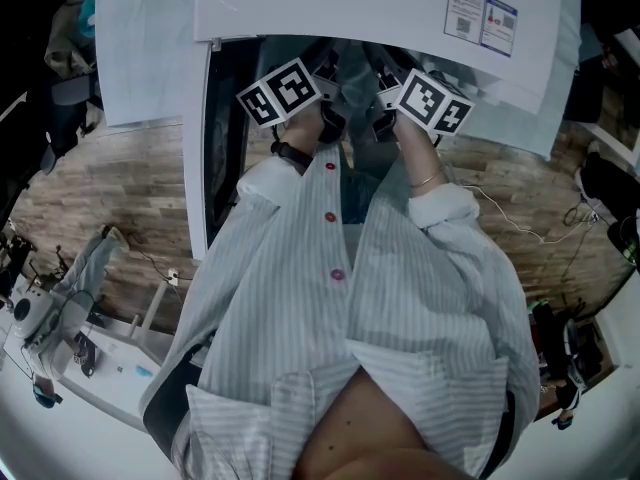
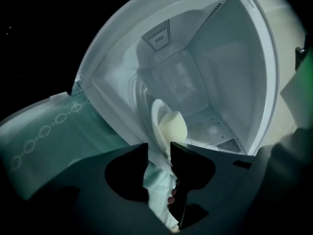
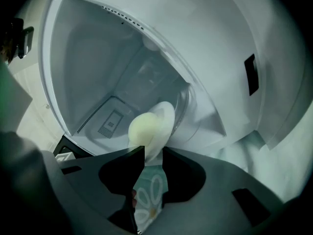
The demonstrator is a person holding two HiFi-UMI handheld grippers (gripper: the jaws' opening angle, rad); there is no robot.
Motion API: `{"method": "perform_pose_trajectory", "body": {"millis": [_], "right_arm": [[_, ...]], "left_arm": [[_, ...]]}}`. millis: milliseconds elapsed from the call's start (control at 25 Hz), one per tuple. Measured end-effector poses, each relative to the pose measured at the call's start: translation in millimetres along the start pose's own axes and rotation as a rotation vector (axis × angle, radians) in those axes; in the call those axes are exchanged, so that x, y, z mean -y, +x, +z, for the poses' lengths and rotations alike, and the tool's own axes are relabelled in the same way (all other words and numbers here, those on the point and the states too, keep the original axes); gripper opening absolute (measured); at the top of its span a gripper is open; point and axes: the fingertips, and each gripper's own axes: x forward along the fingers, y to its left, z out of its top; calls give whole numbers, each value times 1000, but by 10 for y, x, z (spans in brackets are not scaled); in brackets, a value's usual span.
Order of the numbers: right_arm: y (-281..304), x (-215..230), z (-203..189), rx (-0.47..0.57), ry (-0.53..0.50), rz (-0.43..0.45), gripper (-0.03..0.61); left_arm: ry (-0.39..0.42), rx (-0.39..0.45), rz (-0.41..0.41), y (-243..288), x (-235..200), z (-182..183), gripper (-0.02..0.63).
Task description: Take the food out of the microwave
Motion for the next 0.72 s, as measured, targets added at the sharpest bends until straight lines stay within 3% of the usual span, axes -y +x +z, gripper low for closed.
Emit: {"method": "perform_pose_trajectory", "body": {"millis": [360, 440, 720], "right_arm": [[-1, 19, -46, 15, 82, 0, 110], [-1, 3, -66, 20, 97, -2, 107], [-55, -8, -99, 56, 148, -16, 96]], "left_arm": [[-8, -9, -2, 2, -20, -7, 121], [2, -9, -9, -10, 7, 1, 77], [-15, -37, -41, -41, 21, -29, 66]]}}
